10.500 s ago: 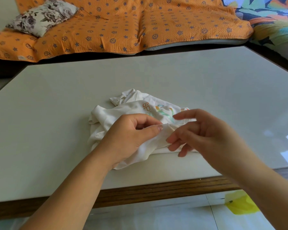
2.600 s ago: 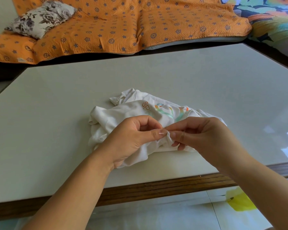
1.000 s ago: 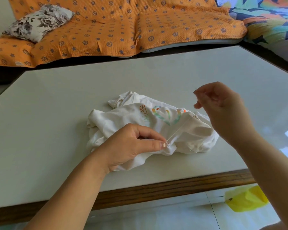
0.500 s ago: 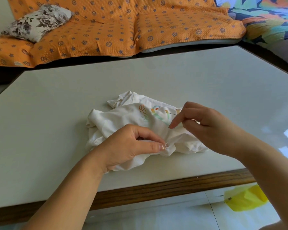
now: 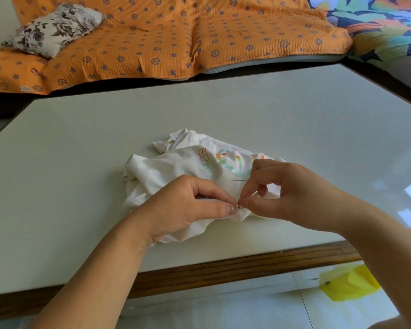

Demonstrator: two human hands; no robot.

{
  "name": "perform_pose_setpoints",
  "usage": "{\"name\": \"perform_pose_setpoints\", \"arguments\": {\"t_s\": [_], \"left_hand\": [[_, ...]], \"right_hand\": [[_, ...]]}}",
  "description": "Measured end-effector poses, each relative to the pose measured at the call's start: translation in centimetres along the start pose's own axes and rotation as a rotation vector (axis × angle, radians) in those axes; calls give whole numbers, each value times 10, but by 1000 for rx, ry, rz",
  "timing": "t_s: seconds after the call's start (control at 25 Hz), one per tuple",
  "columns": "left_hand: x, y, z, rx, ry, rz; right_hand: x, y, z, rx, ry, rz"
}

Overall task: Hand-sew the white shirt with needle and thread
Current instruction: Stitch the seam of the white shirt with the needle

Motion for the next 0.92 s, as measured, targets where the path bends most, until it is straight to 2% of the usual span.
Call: {"name": "perform_pose_setpoints", "arguments": {"t_s": [0.28,0.44,0.56,0.92], "left_hand": [[-1,0,-1,2,3,5],[0,1,-1,2,-4,5],[0,1,0,2,-6,0],[0,1,-1,49,-37,-22]], "right_hand": [[5,0,6,-116,43,-1],[3,2,20,-231,28,-26],[-3,1,31,-360,115,-31],[-36,-1,63,-648,310,-249]]}}
Point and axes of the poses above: each hand's wrist, its own y-axis away from the middle knuckle, its own z-axis out of the back of the hand, x = y × z, the point moved 7 cm from there along -y, towards the middle knuckle, and after that the axes turned 3 degrees about -z, right-handed, at the moved point
